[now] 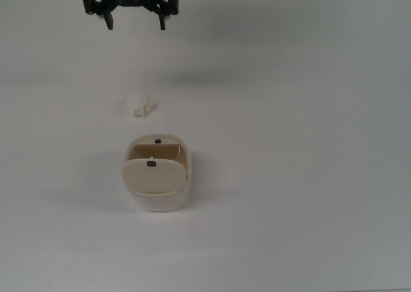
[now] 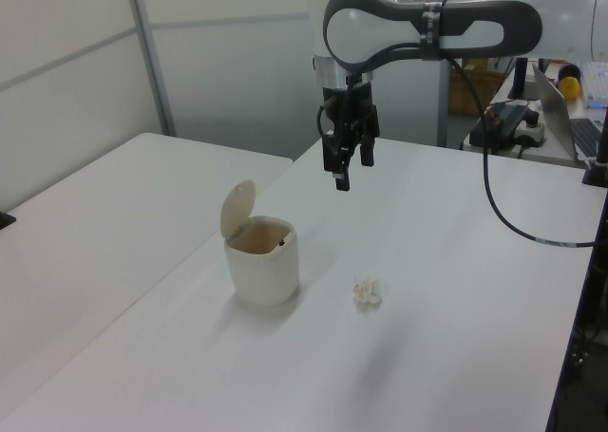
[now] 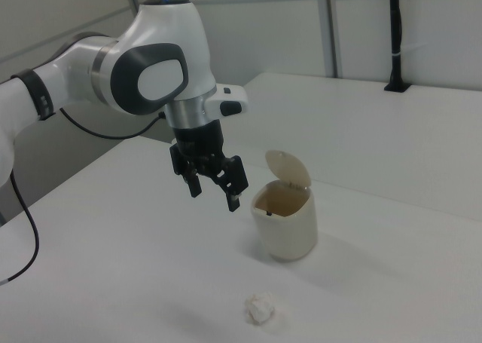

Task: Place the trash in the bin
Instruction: 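Move the gripper down over the crumpled white paper ball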

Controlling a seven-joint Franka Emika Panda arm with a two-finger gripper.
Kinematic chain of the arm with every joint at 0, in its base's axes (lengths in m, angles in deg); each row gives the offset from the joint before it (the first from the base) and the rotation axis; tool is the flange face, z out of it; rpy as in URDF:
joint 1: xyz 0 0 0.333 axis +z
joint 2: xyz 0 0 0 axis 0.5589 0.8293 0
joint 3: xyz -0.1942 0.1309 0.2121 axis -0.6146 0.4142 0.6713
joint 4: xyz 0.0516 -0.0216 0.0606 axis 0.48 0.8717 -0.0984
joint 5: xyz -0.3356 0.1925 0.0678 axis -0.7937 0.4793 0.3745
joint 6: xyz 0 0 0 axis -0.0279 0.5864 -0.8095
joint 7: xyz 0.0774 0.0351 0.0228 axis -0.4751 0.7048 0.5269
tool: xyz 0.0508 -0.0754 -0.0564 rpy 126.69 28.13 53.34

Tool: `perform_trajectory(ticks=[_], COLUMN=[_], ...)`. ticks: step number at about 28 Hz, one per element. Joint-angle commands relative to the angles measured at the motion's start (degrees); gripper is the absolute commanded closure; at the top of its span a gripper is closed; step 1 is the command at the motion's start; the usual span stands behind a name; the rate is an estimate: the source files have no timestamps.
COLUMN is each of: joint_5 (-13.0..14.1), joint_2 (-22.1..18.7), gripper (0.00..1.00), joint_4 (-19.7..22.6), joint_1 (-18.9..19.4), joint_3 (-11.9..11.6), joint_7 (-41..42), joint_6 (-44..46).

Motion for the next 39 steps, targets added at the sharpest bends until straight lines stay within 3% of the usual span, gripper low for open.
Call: perform_trajectory(ticks=[1,12,19,28,39], joint_5=[0.7,1.0,0.2,-1.8,-3.2], joint_2=[0.1,5.9,12.1,15.2,18.9], gripper=[0.0,0.0,0.0,0.0,0.0], joint_4=[0.1,0.3,2.2,7.9,8.1], joint_1=[0.1,0.4,0.4,0.3,-1.0], joint_3=[0.0,0.2,0.4,0.3,-0.4], joint_7=[-0.4,0.4,0.3,-0.4,-0.5], joint_6=[5.4,4.1,-1.1,-9.4,-13.1])
